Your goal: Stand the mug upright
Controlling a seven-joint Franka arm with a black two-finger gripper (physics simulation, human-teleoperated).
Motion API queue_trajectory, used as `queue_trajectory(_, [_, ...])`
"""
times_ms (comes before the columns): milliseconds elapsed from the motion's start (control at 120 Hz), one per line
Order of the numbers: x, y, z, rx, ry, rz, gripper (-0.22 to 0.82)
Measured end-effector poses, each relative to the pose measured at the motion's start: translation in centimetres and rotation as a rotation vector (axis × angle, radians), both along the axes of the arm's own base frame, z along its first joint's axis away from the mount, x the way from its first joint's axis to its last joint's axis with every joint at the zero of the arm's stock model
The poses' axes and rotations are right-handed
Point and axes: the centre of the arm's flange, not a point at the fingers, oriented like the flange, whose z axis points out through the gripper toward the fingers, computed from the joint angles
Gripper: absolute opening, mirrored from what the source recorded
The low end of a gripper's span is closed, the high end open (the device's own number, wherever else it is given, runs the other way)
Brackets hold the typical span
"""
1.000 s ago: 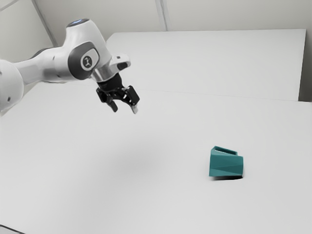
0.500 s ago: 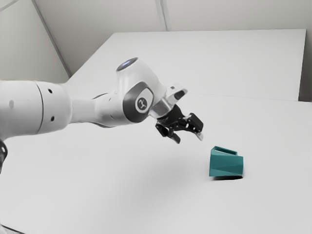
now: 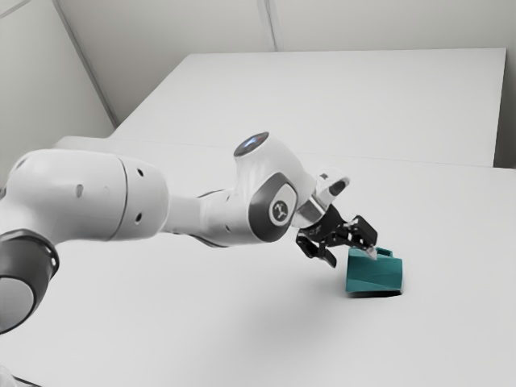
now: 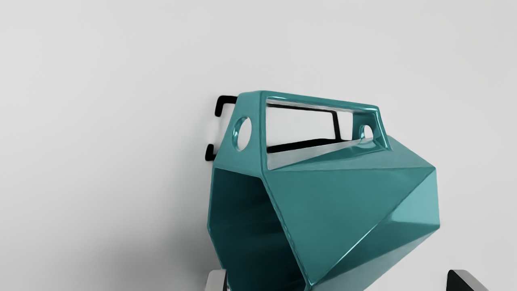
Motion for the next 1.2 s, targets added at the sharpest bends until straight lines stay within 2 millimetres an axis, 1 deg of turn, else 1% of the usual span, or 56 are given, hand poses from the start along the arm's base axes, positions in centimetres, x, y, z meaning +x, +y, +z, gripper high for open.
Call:
queue_trajectory(83, [0.0,-1.2,-0.5,-0.011,-0.013,0.012,0.59])
queue_trajectory(342, [-0.3,-2.7,-2.0,-0.049,-0.02,0.076,0.58])
queue_trajectory(408, [-0.2,-3.3,-1.7,-0.059,-0.032,0.079,0.56])
queue_trajectory(508, [0.3,-4.1,-0.6,-0.076,-0.061,0.077,0.44])
queue_trajectory(575, [0.8,-4.6,0.4,-0.089,-0.084,0.072,0.32])
queue_trajectory(625, [1.1,-4.8,0.7,-0.094,-0.093,0.069,0.2])
queue_trajectory(675, [1.2,-4.9,0.8,-0.095,-0.098,0.066,0.11])
queue_trajectory(742, [1.4,-5.0,0.7,-0.094,-0.1,0.065,0.02])
queue_trajectory(783, [1.6,-5.1,0.9,-0.097,-0.106,0.064,-0.03])
queue_trajectory(883, [2.0,-5.5,1.8,-0.106,-0.115,0.053,-0.09])
queue_trajectory(958, [2.0,-5.8,2.0,-0.107,-0.111,0.044,-0.12])
queue_trajectory(1200, [2.0,-5.8,1.8,-0.102,-0.093,0.038,-0.17])
